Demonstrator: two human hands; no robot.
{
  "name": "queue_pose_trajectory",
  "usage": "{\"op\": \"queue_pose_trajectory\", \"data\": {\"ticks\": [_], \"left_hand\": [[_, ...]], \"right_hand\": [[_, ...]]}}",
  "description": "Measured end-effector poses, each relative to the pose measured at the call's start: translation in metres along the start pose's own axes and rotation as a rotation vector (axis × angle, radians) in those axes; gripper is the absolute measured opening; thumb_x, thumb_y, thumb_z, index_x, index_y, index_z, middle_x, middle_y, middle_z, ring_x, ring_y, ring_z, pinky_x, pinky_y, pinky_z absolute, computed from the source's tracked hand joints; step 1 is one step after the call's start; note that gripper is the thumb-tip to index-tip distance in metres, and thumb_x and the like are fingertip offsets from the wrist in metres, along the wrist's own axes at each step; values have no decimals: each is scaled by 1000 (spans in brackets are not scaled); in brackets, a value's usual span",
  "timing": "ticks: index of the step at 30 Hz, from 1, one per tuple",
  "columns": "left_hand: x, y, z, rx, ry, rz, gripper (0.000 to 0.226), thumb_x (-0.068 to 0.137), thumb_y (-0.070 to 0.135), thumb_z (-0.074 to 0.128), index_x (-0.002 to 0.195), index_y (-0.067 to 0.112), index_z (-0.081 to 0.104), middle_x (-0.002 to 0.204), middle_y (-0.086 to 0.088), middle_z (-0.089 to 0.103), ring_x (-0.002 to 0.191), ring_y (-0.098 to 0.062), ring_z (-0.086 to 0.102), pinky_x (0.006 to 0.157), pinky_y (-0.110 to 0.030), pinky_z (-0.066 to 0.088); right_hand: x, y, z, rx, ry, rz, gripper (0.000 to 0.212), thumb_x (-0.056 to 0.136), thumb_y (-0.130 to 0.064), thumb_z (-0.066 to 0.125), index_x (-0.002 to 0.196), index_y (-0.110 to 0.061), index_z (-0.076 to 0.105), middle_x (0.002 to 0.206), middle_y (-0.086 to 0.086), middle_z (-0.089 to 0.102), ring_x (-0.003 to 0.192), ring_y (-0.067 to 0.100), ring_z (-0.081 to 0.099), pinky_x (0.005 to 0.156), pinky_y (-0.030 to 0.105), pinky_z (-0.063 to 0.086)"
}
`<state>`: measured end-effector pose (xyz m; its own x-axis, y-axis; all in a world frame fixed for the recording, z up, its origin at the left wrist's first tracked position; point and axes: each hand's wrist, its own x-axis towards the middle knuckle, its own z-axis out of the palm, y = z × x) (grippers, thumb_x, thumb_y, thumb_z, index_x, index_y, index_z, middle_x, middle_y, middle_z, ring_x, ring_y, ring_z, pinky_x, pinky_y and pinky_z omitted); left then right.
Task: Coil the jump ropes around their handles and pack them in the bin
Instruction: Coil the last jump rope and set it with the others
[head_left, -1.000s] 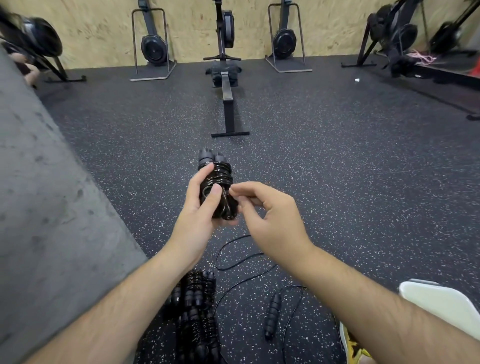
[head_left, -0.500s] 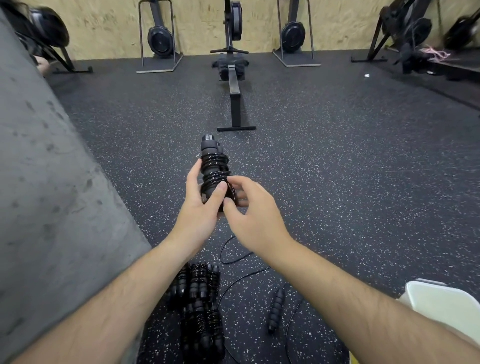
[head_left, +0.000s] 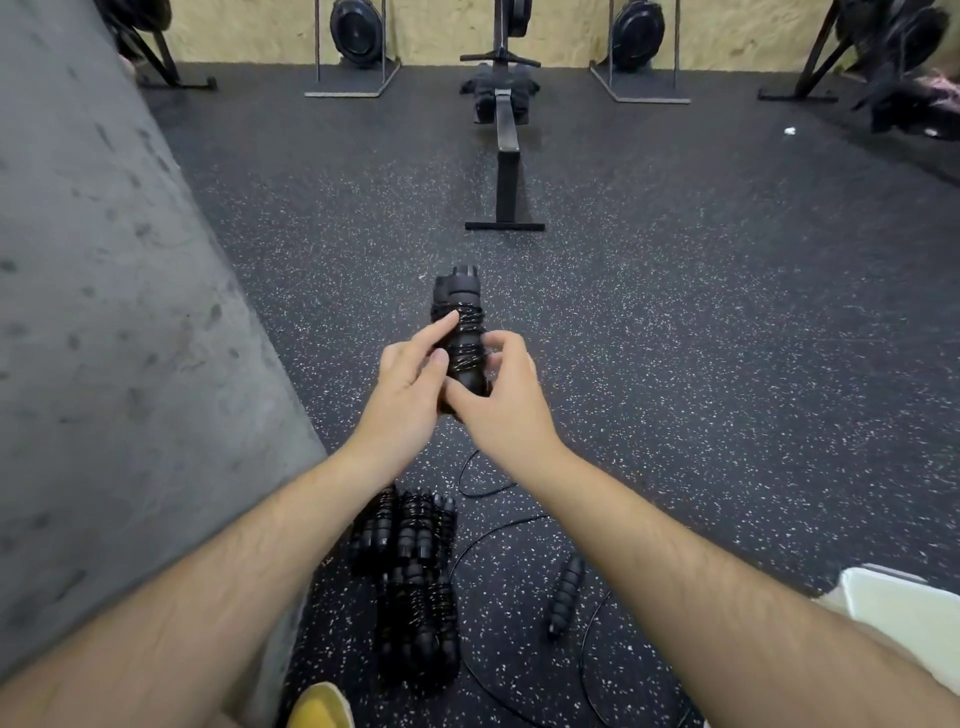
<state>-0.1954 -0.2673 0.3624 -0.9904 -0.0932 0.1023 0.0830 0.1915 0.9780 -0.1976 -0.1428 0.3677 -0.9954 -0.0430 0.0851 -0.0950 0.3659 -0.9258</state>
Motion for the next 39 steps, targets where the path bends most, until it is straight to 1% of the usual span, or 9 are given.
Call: {"op": "queue_pose_trajectory", "data": {"ticks": [1,3,5,10,15,21,24,30,39], "left_hand": [[1,-5,-2,33,7,-18,45,107,25,43,122,66,53,120,3,43,115,-14,57,104,-36,50],[7,-15,-6,105,40,-62,41,106,24,43,124,58,56,119,0,42,110,-7,55,99,-16,44],[13,-26,-8,157,84,-117,35,105,24,42,124,49,59,118,-1,42,105,-4,54,86,-7,40],[14,-90,-16,288,151,-228,20,100,29,51,118,33,59,112,-3,47,88,-6,52,86,-30,42],[-46,-187,-4,229,337,-590,8,93,23,57,99,27,55,112,-7,57,93,-24,58,78,-30,37],[-119,-255,2,420,456,-895,6,88,29,62,89,27,57,106,-8,48,102,-34,54,87,-38,44],[-122,-276,-12,486,445,-1003,10,86,32,63,91,28,55,115,-11,54,112,-33,50,86,-40,40],[-119,-310,-23,407,465,-1116,24,89,23,56,111,32,51,132,-9,52,125,-33,42,103,-43,37],[-115,-352,-49,299,605,-1130,22,79,26,62,98,37,60,118,-3,63,115,-31,54,101,-47,48]], "right_hand": [[4,6,9,13,-9,38,52,83,-37,72,123,-29,41,120,-4,50,102,3,57,83,24,50],[10,16,26,87,-26,142,52,81,-35,73,121,-26,41,118,0,57,101,14,63,87,38,55],[14,22,42,225,-44,266,51,82,-33,73,120,-22,41,113,2,62,95,14,66,79,35,56],[9,59,80,434,-50,538,46,81,-21,67,120,-14,43,108,5,61,82,14,59,66,29,46],[-25,126,122,246,-177,774,39,77,-15,64,114,-13,50,92,4,60,71,16,53,55,26,37],[-105,210,187,176,-277,993,29,88,-30,66,108,-19,48,95,-4,60,92,15,56,82,28,47],[-118,232,213,155,-336,993,46,84,-36,72,119,-18,48,100,-5,60,95,14,59,87,29,49],[-115,251,236,102,-393,877,37,88,-29,71,119,-17,54,110,-2,67,99,13,64,93,30,52],[-109,256,281,95,-532,944,53,93,-46,39,136,-20,56,137,10,52,118,27,56,104,40,47]]}}
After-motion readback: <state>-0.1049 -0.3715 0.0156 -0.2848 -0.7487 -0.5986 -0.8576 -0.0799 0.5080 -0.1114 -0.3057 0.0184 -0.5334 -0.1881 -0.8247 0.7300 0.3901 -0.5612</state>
